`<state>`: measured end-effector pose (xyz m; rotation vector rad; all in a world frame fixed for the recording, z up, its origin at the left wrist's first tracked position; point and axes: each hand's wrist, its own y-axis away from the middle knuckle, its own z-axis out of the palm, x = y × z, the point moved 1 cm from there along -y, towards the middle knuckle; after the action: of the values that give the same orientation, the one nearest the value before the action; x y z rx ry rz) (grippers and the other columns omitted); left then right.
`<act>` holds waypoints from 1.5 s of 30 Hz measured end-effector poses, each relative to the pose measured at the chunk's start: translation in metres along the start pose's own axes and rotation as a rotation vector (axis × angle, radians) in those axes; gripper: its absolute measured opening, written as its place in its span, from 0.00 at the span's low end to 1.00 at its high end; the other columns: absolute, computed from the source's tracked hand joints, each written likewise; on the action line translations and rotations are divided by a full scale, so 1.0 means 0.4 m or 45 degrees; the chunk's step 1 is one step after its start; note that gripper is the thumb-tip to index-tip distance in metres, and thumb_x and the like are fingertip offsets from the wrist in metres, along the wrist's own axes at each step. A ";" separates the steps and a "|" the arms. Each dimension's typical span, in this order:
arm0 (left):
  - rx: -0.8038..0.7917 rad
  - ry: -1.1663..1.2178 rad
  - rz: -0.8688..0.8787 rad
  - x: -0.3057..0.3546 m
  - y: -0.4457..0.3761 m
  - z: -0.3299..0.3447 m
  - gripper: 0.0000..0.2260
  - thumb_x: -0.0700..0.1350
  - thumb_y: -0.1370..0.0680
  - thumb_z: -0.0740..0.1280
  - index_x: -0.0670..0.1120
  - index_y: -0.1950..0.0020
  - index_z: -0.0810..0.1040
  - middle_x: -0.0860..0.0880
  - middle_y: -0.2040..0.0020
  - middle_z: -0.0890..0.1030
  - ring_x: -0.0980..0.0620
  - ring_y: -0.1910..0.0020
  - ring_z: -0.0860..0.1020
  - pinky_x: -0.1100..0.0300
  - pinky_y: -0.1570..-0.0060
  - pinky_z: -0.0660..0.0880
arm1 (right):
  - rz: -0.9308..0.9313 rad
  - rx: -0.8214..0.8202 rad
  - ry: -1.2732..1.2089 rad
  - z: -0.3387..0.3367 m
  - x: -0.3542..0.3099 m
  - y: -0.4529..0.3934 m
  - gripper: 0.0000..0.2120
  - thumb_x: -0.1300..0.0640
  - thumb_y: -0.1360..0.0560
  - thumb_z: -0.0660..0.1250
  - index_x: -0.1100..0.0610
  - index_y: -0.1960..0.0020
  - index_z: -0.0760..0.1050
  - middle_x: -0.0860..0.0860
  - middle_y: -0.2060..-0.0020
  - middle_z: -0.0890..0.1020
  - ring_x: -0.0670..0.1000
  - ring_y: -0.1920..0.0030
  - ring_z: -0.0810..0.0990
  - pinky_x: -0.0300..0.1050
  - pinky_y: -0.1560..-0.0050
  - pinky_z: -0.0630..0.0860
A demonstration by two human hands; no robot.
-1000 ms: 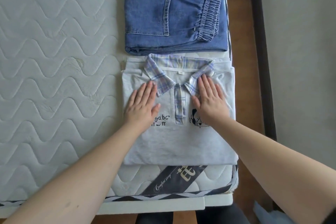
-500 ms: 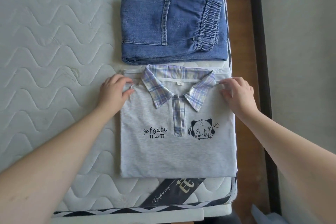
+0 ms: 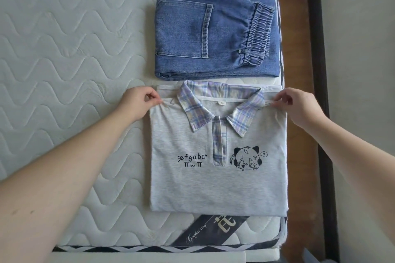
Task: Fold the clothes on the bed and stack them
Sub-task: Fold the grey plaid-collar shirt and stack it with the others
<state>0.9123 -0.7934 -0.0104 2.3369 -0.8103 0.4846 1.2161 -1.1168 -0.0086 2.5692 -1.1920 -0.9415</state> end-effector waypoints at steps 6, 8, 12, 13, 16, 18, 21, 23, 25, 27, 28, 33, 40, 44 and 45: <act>0.034 0.070 -0.104 -0.009 -0.003 0.021 0.08 0.46 0.19 0.66 0.43 0.51 0.81 0.48 0.63 0.77 0.49 0.62 0.72 0.59 0.62 0.62 | 0.097 0.017 -0.073 0.014 0.026 -0.001 0.06 0.50 0.26 0.72 0.53 0.56 0.79 0.43 0.67 0.77 0.42 0.65 0.73 0.37 0.65 0.67; 0.024 0.024 -0.073 -0.002 0.000 0.023 0.08 0.48 0.19 0.65 0.44 0.52 0.80 0.51 0.66 0.75 0.48 0.62 0.72 0.57 0.65 0.62 | 0.123 0.027 -0.087 0.021 0.023 0.000 0.08 0.50 0.24 0.70 0.55 0.53 0.80 0.43 0.66 0.77 0.43 0.64 0.73 0.38 0.64 0.67; -0.157 0.114 0.082 0.037 -0.009 0.014 0.07 0.48 0.25 0.73 0.50 0.48 0.80 0.53 0.57 0.80 0.55 0.58 0.76 0.69 0.58 0.70 | 0.070 -0.081 -0.026 0.021 -0.010 -0.002 0.09 0.44 0.26 0.71 0.49 0.53 0.82 0.45 0.63 0.80 0.53 0.55 0.75 0.51 0.49 0.72; -0.212 0.110 0.114 0.048 -0.014 0.014 0.08 0.47 0.26 0.75 0.50 0.49 0.81 0.53 0.57 0.81 0.55 0.57 0.77 0.70 0.56 0.70 | 0.065 -0.095 -0.019 0.019 -0.018 -0.004 0.09 0.43 0.26 0.71 0.49 0.54 0.82 0.45 0.64 0.79 0.54 0.54 0.76 0.51 0.50 0.72; -0.214 0.096 0.135 0.065 -0.034 0.023 0.03 0.43 0.25 0.74 0.49 0.53 0.82 0.54 0.61 0.80 0.54 0.59 0.77 0.73 0.59 0.70 | 0.184 -0.053 -0.205 0.017 -0.024 -0.007 0.10 0.45 0.24 0.69 0.50 0.55 0.83 0.45 0.70 0.77 0.45 0.67 0.74 0.41 0.65 0.68; -0.163 0.142 0.072 0.065 -0.045 0.029 0.02 0.44 0.23 0.72 0.49 0.54 0.80 0.53 0.60 0.79 0.55 0.61 0.75 0.66 0.59 0.70 | 0.270 -0.038 -0.313 0.019 -0.024 -0.004 0.12 0.44 0.23 0.67 0.52 0.53 0.84 0.48 0.68 0.80 0.45 0.67 0.74 0.42 0.67 0.67; -0.114 0.114 0.003 0.062 -0.051 0.046 0.02 0.47 0.21 0.69 0.50 0.53 0.79 0.53 0.62 0.78 0.54 0.63 0.73 0.61 0.59 0.67 | 0.292 0.012 -0.178 0.022 -0.021 0.000 0.14 0.45 0.21 0.64 0.52 0.50 0.83 0.52 0.61 0.83 0.53 0.59 0.79 0.45 0.60 0.71; -0.086 0.100 0.013 0.064 -0.051 0.054 0.04 0.49 0.20 0.67 0.51 0.53 0.79 0.54 0.62 0.79 0.55 0.63 0.75 0.61 0.61 0.67 | 0.250 0.063 -0.080 0.025 -0.024 0.004 0.14 0.46 0.20 0.62 0.52 0.48 0.83 0.53 0.58 0.84 0.57 0.53 0.79 0.51 0.52 0.74; -0.141 0.181 0.036 0.068 -0.049 0.053 0.01 0.49 0.22 0.70 0.53 0.52 0.79 0.57 0.60 0.80 0.59 0.61 0.76 0.64 0.59 0.70 | 0.160 0.048 -0.064 0.030 -0.034 0.012 0.13 0.47 0.19 0.62 0.51 0.44 0.82 0.52 0.49 0.83 0.58 0.45 0.76 0.56 0.42 0.72; -0.270 0.251 0.069 0.068 -0.044 0.047 0.07 0.45 0.25 0.74 0.54 0.49 0.80 0.57 0.56 0.82 0.58 0.57 0.78 0.63 0.50 0.73 | 0.053 -0.009 -0.033 0.042 -0.041 0.020 0.11 0.50 0.20 0.64 0.49 0.40 0.80 0.49 0.42 0.80 0.58 0.39 0.71 0.56 0.37 0.66; -0.322 0.243 0.082 0.067 -0.043 0.044 0.11 0.43 0.27 0.76 0.52 0.47 0.80 0.54 0.53 0.82 0.56 0.53 0.79 0.62 0.46 0.73 | 0.021 -0.040 -0.017 0.046 -0.044 0.022 0.12 0.52 0.21 0.66 0.48 0.39 0.80 0.49 0.39 0.78 0.58 0.37 0.70 0.55 0.37 0.63; -0.300 -0.005 0.115 0.067 -0.045 0.046 0.11 0.43 0.29 0.77 0.47 0.48 0.83 0.51 0.54 0.83 0.51 0.51 0.79 0.60 0.50 0.70 | -0.019 -0.234 -0.009 0.039 -0.046 0.015 0.23 0.53 0.27 0.75 0.51 0.33 0.76 0.48 0.34 0.75 0.57 0.32 0.66 0.56 0.32 0.59; -0.086 0.255 -0.002 0.073 -0.026 0.068 0.03 0.45 0.25 0.74 0.50 0.54 0.82 0.53 0.59 0.81 0.61 0.66 0.72 0.66 0.63 0.68 | 0.105 -0.068 -0.160 0.039 -0.058 -0.001 0.04 0.51 0.27 0.72 0.48 0.53 0.83 0.47 0.55 0.84 0.49 0.52 0.79 0.46 0.52 0.72; -0.137 0.445 -0.045 0.081 -0.033 0.067 0.05 0.41 0.24 0.72 0.47 0.51 0.80 0.50 0.60 0.78 0.57 0.64 0.71 0.72 0.64 0.68 | 0.244 -0.055 -0.297 0.048 -0.048 -0.009 0.03 0.47 0.27 0.72 0.46 0.56 0.81 0.43 0.61 0.83 0.49 0.54 0.80 0.44 0.55 0.74; -0.129 0.499 -0.058 0.086 -0.036 0.066 0.07 0.38 0.25 0.72 0.46 0.49 0.79 0.52 0.60 0.76 0.58 0.64 0.70 0.75 0.65 0.68 | 0.254 -0.053 -0.315 0.050 -0.047 -0.011 0.03 0.48 0.27 0.72 0.46 0.57 0.81 0.41 0.62 0.82 0.48 0.55 0.80 0.44 0.53 0.74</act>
<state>0.9508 -0.8165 -0.0188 2.0689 -0.5787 0.8285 1.1978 -1.0979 -0.0170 2.2986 -1.4420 -1.2481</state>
